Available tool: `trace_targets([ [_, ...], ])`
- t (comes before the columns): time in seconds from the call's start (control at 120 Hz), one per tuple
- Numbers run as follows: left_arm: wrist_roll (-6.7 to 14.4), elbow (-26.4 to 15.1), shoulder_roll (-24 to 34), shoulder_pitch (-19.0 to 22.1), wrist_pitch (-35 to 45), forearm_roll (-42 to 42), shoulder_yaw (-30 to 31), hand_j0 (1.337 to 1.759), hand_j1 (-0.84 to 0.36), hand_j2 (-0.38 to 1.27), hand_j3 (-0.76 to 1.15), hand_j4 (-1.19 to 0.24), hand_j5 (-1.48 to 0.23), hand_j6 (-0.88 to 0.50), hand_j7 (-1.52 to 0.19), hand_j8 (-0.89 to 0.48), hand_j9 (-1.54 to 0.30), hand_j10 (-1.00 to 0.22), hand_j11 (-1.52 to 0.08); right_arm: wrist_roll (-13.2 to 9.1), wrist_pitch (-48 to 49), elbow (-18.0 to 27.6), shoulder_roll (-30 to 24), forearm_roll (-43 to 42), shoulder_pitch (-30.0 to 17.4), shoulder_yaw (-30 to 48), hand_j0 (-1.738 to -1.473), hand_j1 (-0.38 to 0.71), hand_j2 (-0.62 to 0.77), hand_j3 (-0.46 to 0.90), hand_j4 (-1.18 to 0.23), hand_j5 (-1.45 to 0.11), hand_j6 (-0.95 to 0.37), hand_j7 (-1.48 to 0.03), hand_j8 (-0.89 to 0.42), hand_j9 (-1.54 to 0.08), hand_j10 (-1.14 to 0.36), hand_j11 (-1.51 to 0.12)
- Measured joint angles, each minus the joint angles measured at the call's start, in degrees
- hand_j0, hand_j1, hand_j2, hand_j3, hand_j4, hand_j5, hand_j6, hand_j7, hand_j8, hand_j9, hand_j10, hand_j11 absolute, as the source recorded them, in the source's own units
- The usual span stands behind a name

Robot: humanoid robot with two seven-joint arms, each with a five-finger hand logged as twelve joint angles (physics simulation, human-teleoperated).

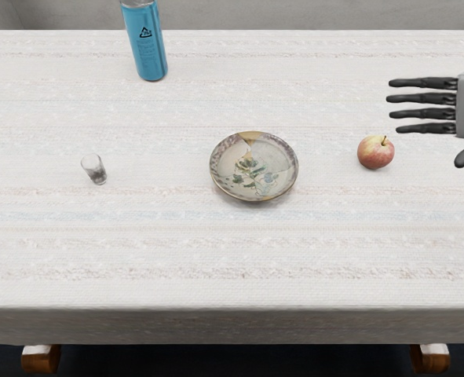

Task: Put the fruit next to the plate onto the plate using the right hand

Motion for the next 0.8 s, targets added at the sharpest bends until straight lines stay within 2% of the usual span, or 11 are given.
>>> trace_targets([
  [0.167, 0.00, 0.00, 0.00, 0.00, 0.00, 0.00, 0.00, 1.658, 0.34, 0.00, 0.00, -0.01, -0.01, -0.01, -0.01, -0.01, -0.01, -0.01, -0.01, 0.03, 0.01, 0.19, 3.29, -1.36, 1.06, -0.07, -1.658, -0.33, 0.00, 0.00, -0.01, -0.02, -0.01, -0.02, -0.02, -0.02, -0.02, -0.02],
  [0.267, 0.00, 0.00, 0.00, 0.00, 0.00, 0.00, 0.00, 1.658, 0.34, 0.00, 0.00, -0.01, -0.01, -0.01, -0.01, -0.01, -0.01, -0.01, -0.01, -0.05, 0.00, 1.72, 5.39, -10.62, 2.67, 1.10, -1.658, -0.32, -0.01, 0.00, -0.02, -0.03, -0.02, -0.03, -0.02, -0.03, -0.03, -0.03],
  [0.317, 0.00, 0.00, 0.00, 0.00, 0.00, 0.00, 0.00, 1.658, 0.34, 0.00, 0.00, -0.01, -0.01, -0.01, -0.01, -0.01, -0.01, -0.01, -0.01, -1.59, -2.20, 3.44, 5.98, -16.28, 3.56, 1.44, -1.658, -0.31, -0.01, 0.00, -0.03, -0.04, -0.03, -0.04, -0.03, -0.04, -0.03, -0.04],
  [0.408, 0.00, 0.00, 0.00, 0.00, 0.00, 0.01, 0.00, 1.658, 0.34, 0.00, 0.00, -0.01, -0.01, -0.01, -0.01, -0.01, -0.01, -0.01, -0.01, -4.23, -12.16, 6.23, 10.17, -30.02, 6.03, 1.74, -1.658, -0.30, -0.01, 0.00, -0.04, -0.06, -0.04, -0.06, -0.04, -0.06, -0.04, -0.06],
  [0.475, 0.00, 0.00, 0.00, 0.00, 0.00, 0.01, 0.00, 1.658, 0.34, 0.00, 0.00, -0.01, -0.01, -0.01, -0.01, -0.01, -0.01, -0.01, -0.01, -5.11, -19.98, 7.17, 14.14, -40.05, 7.53, 1.27, -1.658, -0.29, -0.01, 0.00, -0.05, -0.06, -0.05, -0.06, -0.05, -0.06, -0.05, -0.06],
  [0.542, 0.00, 0.00, 0.00, 0.00, -0.01, 0.00, 0.01, 1.658, 0.34, 0.00, 0.00, -0.01, -0.01, -0.01, -0.01, -0.01, -0.01, -0.01, -0.01, -5.57, -29.34, 7.64, 18.08, -48.70, 8.19, -2.97, -1.658, -0.29, -0.01, 0.00, -0.05, -0.07, -0.05, -0.07, -0.05, -0.07, -0.05, -0.07],
  [0.667, 0.00, 0.00, 0.00, 0.00, -0.01, -0.01, 0.01, 1.658, 0.34, 0.00, 0.00, -0.01, -0.01, -0.01, -0.01, -0.01, -0.01, -0.01, -0.01, -5.94, -46.34, 8.00, 22.93, -57.50, 7.46, -12.14, -1.658, -0.29, -0.01, 0.00, -0.06, -0.07, -0.06, -0.07, -0.06, -0.07, -0.06, -0.07],
  [0.8, 0.00, 0.00, 0.00, 0.00, -0.01, 0.00, 0.00, 1.658, 0.34, 0.00, 0.00, -0.01, -0.01, -0.01, -0.01, -0.01, -0.01, -0.01, -0.01, -6.05, -59.15, 7.66, 26.34, -63.93, 5.17, -17.38, -1.658, -0.29, -0.01, 0.00, -0.06, -0.07, -0.06, -0.07, -0.06, -0.07, -0.06, -0.07],
])
